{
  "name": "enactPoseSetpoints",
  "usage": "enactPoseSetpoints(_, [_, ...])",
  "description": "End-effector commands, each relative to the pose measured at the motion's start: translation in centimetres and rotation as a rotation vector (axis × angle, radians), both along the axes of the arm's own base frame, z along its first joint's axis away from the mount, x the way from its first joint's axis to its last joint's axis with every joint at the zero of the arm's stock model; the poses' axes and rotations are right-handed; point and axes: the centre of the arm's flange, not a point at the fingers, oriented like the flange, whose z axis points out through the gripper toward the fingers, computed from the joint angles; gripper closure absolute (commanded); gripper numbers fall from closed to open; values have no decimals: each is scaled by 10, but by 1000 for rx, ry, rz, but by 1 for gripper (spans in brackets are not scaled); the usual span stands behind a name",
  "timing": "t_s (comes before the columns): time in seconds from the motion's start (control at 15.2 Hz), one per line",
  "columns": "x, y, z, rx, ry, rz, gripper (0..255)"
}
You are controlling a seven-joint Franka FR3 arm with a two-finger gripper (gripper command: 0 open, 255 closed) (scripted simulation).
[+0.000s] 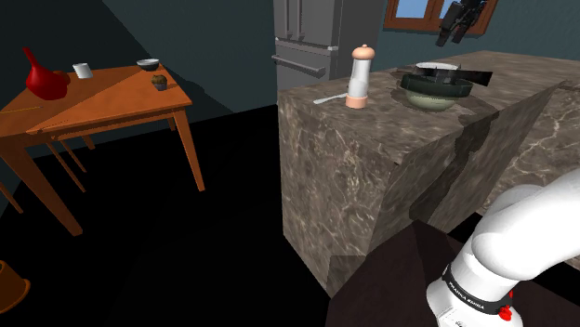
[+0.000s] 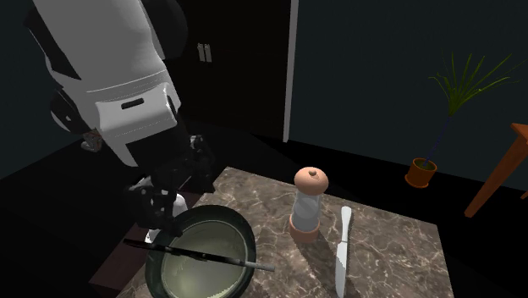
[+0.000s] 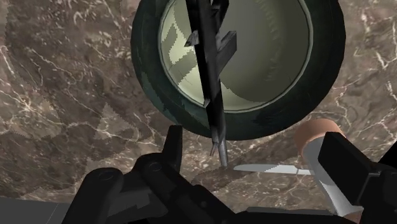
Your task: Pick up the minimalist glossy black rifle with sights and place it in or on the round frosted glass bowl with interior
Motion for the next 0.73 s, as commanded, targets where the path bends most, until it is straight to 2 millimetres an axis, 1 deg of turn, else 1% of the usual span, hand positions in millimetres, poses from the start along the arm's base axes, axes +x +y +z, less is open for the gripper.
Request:
enactPoseSetpoints(0.0, [-4, 0, 20, 0, 0, 0, 0])
enactPoseSetpoints(0.13, [-10, 1, 43, 0, 0, 0, 0])
enactPoseSetpoints(0.66, [-10, 1, 43, 0, 0, 0, 0])
